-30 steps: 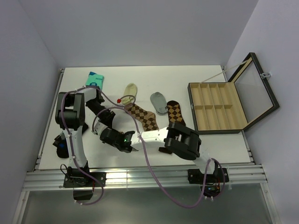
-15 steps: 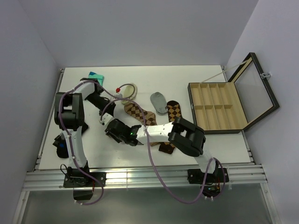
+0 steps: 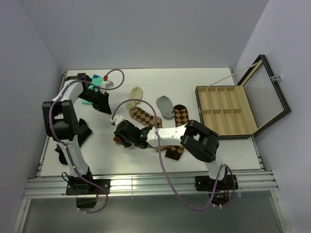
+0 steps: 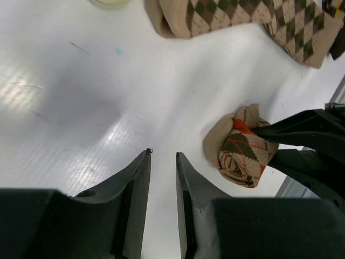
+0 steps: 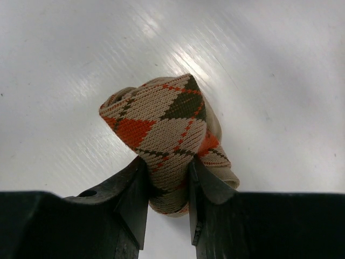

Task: Roll the socks
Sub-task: Pick up the sock at the center of the board.

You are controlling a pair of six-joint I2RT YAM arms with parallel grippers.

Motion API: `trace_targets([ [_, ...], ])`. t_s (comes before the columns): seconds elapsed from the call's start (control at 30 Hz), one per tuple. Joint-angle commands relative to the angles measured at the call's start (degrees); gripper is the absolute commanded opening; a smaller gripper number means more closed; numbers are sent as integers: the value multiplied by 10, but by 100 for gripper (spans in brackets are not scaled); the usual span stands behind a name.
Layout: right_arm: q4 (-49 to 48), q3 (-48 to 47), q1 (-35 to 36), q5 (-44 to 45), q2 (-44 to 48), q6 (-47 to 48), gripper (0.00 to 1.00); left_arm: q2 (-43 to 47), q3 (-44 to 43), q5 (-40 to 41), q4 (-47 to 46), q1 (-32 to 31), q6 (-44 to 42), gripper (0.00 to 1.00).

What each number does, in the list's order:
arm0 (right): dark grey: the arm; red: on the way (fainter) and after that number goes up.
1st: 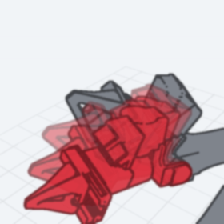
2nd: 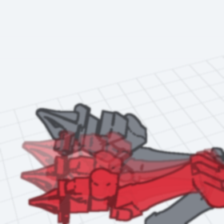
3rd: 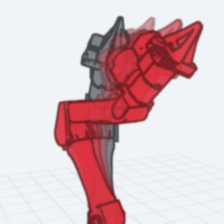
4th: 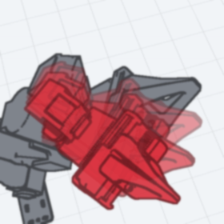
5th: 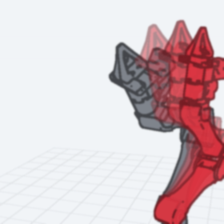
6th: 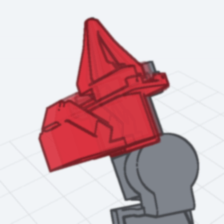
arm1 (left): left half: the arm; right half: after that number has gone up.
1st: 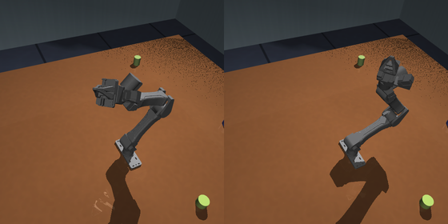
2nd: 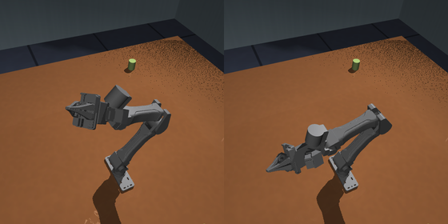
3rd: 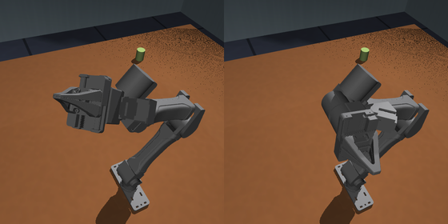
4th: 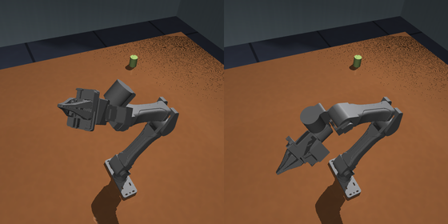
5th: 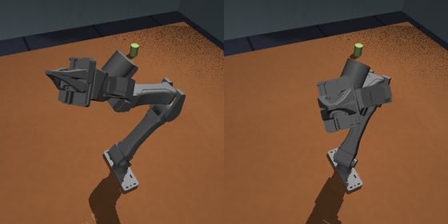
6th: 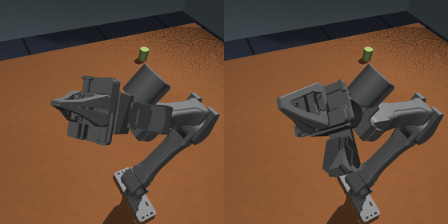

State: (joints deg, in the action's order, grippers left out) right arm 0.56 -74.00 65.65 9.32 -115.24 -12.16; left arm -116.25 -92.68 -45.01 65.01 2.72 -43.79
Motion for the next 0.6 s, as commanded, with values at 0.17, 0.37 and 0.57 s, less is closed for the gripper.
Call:
trace_targets([
  [0.17,85,10,-28,2,59,-60,0,60,-5,-2,-45,8,59,29],
  [0.37,95,13,-60,-9,110,-75,0,82,5,-3,-36,8,46,29],
  [0.57,103,23,-97,-17,155,-81,0,102,20,-9,-28,8,35,29],
])
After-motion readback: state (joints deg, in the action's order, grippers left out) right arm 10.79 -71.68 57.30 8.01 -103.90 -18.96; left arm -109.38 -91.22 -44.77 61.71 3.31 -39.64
